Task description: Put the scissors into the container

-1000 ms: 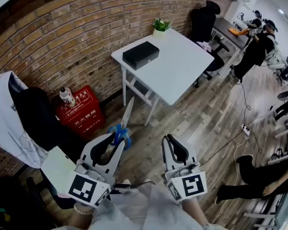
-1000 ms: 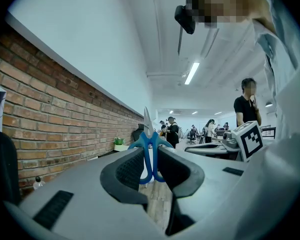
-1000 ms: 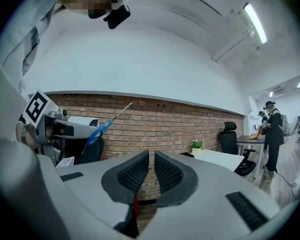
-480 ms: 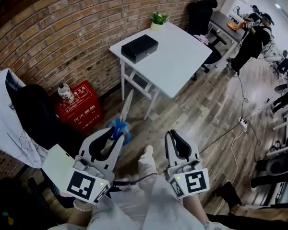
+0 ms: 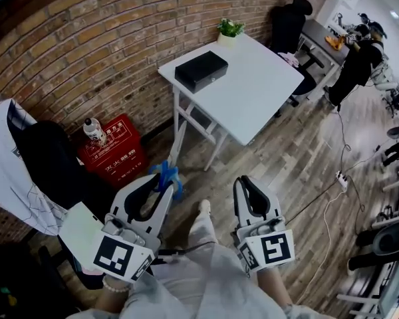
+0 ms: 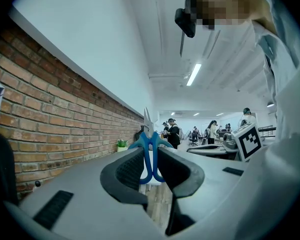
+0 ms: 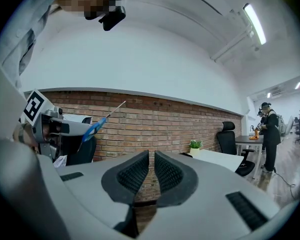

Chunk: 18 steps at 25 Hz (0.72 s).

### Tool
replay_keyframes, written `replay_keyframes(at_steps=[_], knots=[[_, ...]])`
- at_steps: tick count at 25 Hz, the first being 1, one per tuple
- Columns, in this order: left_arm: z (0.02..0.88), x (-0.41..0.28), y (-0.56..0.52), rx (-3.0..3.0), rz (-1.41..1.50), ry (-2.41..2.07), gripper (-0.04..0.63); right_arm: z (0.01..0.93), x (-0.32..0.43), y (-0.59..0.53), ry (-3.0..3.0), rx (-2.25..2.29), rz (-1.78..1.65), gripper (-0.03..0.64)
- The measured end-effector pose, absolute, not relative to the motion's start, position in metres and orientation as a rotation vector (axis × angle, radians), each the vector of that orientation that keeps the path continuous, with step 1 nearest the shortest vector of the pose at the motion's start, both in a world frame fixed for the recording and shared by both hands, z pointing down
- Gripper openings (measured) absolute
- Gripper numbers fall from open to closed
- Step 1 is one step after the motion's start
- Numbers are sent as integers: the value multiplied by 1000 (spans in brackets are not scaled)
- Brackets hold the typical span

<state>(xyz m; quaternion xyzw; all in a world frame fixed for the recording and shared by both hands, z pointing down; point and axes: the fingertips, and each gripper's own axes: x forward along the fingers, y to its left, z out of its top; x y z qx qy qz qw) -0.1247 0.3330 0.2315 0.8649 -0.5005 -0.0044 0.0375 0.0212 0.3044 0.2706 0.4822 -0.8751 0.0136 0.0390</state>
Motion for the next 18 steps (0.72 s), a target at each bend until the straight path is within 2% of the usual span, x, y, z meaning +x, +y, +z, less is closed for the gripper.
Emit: replay_keyframes(at_steps=[18], knots=[[229,-84,168,2563,-46,-1666,100,270,48,132,-2752,1283,15,61]])
